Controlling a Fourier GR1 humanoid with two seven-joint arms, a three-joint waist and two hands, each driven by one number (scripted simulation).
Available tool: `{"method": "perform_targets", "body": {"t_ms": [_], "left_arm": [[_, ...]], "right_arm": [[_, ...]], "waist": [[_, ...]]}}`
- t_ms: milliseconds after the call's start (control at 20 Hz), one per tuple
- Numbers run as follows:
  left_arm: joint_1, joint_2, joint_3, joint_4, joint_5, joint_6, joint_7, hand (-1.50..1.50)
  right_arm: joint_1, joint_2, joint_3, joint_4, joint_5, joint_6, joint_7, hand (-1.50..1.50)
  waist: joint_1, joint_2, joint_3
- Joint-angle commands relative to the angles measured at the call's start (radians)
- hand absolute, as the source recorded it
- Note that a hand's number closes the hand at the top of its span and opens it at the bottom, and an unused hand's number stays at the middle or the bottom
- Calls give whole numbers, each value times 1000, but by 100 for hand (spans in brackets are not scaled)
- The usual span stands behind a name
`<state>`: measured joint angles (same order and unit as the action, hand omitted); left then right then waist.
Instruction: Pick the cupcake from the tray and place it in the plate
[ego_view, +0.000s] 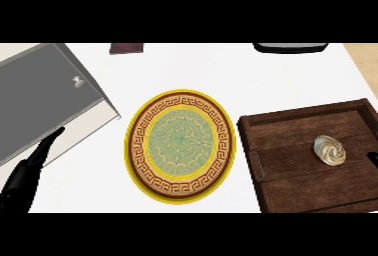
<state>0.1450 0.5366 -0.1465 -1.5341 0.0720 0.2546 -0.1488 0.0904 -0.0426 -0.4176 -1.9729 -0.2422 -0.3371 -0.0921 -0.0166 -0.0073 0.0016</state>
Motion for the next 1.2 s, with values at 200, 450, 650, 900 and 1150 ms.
{"method": "perform_targets", "body": {"t_ms": [200, 450, 650, 900, 1150], "left_arm": [[-52, -29, 6, 42, -24, 7, 28, 0], [-90, -38, 22, 89, -30, -4, 7, 0], [-22, -44, 7, 16, -46, -14, 9, 0], [-85, -17, 77, 85, -9, -74, 7, 0], [-128, -45, 54, 63, -53, -65, 70, 0]], "right_arm": [[224, -185, 64, -143, 91, 161, 262, -150], [260, -344, 25, -164, 101, 247, 465, -150], [169, -442, -5, -49, 79, 306, 569, -150], [135, -481, 86, -27, 120, 371, 684, -150], [8, -537, 119, 174, 104, 473, 687, -150]], "waist": [[4, 8, -4], [8, 10, -4], [25, 8, -2], [20, 9, -2], [21, 10, -1]]}}
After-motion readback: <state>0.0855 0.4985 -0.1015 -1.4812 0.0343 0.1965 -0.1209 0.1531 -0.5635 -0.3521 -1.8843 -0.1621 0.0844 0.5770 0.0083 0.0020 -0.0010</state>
